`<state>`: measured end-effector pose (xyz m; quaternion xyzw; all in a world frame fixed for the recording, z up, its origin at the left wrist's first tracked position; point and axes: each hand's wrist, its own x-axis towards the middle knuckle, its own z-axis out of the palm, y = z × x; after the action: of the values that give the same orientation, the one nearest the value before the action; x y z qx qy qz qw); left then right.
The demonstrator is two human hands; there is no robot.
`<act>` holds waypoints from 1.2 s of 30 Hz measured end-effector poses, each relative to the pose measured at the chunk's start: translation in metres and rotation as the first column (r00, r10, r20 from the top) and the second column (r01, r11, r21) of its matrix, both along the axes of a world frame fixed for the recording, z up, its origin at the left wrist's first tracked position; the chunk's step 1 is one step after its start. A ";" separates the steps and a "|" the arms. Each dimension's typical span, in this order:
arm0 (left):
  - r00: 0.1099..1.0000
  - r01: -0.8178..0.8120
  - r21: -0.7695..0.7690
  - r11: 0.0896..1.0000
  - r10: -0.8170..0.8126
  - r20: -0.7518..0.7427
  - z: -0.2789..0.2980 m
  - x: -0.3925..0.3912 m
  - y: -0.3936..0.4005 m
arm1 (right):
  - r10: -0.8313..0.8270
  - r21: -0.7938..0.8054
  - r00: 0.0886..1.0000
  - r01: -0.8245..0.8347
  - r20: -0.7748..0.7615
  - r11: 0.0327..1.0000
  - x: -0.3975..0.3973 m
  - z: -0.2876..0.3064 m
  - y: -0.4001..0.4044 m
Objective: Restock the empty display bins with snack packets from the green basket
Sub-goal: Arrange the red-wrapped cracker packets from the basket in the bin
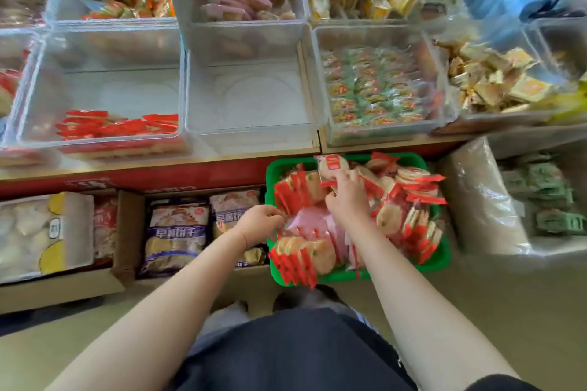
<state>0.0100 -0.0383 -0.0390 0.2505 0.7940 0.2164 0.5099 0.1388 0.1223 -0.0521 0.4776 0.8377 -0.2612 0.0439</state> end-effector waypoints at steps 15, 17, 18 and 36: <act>0.964 -0.267 -0.063 0.962 0.267 -0.005 -0.009 0.023 0.054 | 0.187 0.015 0.970 -0.191 0.156 0.981 0.009 -0.043 0.058; 0.958 -0.286 -0.077 0.955 0.287 0.008 -0.013 0.025 0.055 | 0.214 0.043 0.960 -0.225 0.179 0.973 0.007 -0.046 0.062; 0.955 -0.294 -0.086 0.952 0.297 0.019 -0.015 0.026 0.056 | 0.226 0.061 0.956 -0.241 0.185 0.969 0.006 -0.047 0.063; 0.511 -0.763 -0.018 0.646 0.620 0.595 -0.022 0.042 0.094 | 0.326 -0.283 0.891 -0.416 -0.316 0.864 0.008 -0.003 0.036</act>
<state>0.0523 0.0557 -0.0614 -0.1026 0.6104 0.5618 0.5489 0.1471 0.1587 -0.0550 0.2529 0.8543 -0.4492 0.0673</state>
